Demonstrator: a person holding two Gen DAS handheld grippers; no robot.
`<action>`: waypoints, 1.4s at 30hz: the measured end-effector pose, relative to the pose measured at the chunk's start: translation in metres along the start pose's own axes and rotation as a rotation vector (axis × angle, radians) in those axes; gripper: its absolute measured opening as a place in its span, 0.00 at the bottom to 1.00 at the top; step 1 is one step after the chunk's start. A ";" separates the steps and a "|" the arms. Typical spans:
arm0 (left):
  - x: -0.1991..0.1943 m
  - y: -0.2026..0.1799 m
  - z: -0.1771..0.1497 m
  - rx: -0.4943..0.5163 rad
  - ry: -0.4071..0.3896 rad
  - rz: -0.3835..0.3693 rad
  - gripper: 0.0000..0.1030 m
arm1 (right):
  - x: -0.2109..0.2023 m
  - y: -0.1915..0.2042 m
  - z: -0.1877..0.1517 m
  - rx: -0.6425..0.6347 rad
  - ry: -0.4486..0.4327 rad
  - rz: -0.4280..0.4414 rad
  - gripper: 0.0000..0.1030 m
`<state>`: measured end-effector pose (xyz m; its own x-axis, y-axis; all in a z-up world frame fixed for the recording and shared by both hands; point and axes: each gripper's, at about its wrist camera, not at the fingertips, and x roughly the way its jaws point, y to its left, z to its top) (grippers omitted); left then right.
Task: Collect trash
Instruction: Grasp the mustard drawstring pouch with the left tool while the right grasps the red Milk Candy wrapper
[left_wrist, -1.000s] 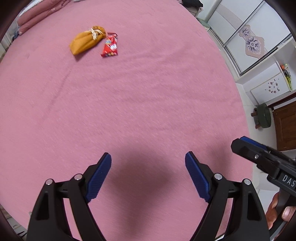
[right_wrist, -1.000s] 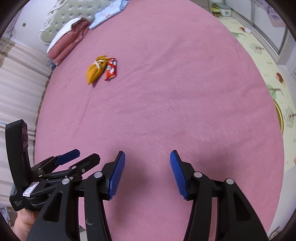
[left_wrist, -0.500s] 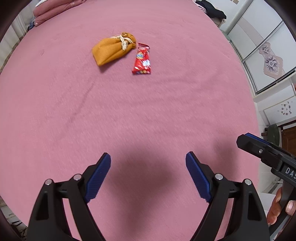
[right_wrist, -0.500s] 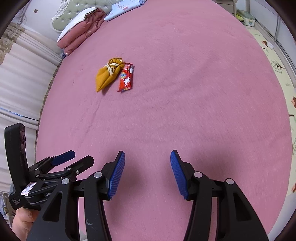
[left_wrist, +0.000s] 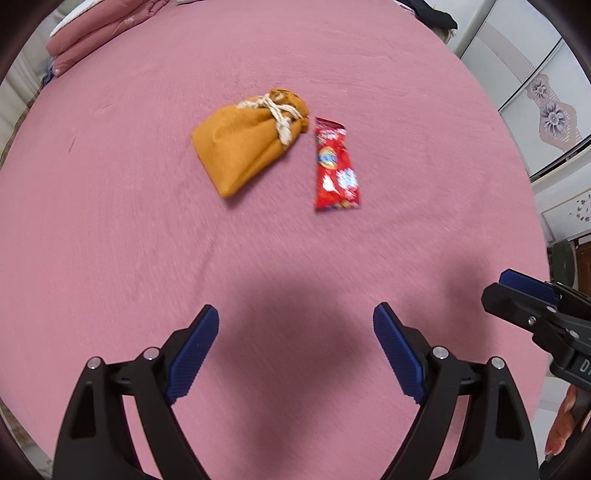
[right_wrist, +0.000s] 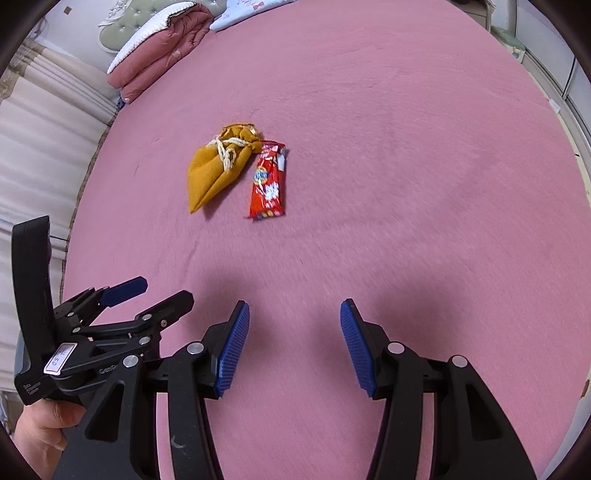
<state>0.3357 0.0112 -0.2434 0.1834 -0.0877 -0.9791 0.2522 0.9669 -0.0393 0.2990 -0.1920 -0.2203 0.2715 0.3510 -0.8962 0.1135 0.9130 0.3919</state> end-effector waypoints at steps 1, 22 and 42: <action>0.005 0.005 0.008 0.006 0.001 0.005 0.83 | 0.005 0.001 0.004 0.003 0.002 0.001 0.49; 0.086 0.043 0.111 0.136 -0.024 0.143 0.90 | 0.093 0.011 0.080 0.036 0.041 0.017 0.52; 0.104 0.053 0.134 0.087 0.014 -0.002 0.25 | 0.125 0.006 0.111 0.037 0.051 0.000 0.54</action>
<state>0.4949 0.0213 -0.3203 0.1697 -0.0856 -0.9818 0.3345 0.9421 -0.0243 0.4399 -0.1656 -0.3069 0.2226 0.3615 -0.9054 0.1489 0.9052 0.3980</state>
